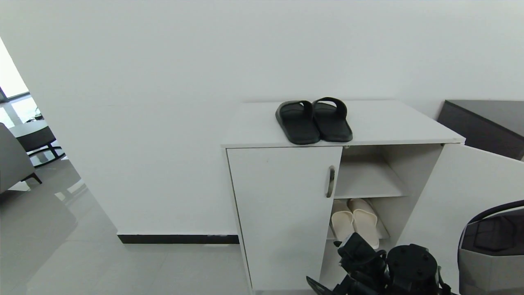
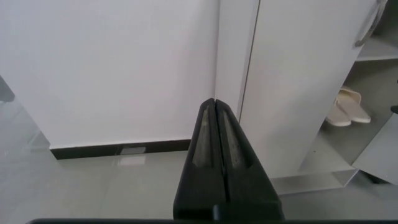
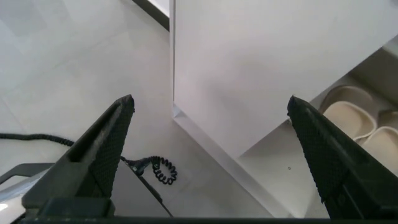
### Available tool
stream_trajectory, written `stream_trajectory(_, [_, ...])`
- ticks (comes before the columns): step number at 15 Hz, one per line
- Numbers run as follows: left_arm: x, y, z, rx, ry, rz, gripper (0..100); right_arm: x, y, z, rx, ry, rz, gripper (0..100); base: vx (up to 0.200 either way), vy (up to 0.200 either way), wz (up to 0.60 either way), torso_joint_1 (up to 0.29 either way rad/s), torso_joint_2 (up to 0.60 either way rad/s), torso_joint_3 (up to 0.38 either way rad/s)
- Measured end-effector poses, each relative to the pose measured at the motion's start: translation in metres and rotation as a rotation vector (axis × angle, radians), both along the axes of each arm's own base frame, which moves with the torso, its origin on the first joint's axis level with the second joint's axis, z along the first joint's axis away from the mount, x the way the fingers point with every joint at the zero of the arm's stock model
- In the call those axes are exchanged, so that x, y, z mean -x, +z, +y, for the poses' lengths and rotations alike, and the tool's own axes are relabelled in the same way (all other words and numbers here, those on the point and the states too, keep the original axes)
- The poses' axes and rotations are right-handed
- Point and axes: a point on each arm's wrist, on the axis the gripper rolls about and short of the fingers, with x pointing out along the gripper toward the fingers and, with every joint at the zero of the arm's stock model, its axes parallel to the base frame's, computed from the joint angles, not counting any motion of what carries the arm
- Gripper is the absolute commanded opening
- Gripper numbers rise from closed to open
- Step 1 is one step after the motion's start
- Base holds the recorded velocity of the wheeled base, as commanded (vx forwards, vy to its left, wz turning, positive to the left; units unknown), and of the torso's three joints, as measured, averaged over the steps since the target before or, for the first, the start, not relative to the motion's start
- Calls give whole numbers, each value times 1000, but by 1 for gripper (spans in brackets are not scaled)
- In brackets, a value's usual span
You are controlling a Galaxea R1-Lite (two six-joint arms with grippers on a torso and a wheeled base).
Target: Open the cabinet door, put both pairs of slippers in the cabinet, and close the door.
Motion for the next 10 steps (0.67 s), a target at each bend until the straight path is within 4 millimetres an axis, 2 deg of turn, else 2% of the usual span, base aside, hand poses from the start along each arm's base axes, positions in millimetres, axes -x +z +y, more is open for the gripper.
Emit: stream_trajectory(10, [0, 0, 0, 0, 0, 0, 0, 0, -1, 0, 3, 0, 3, 100, 0, 0, 0, 243, -532, -293])
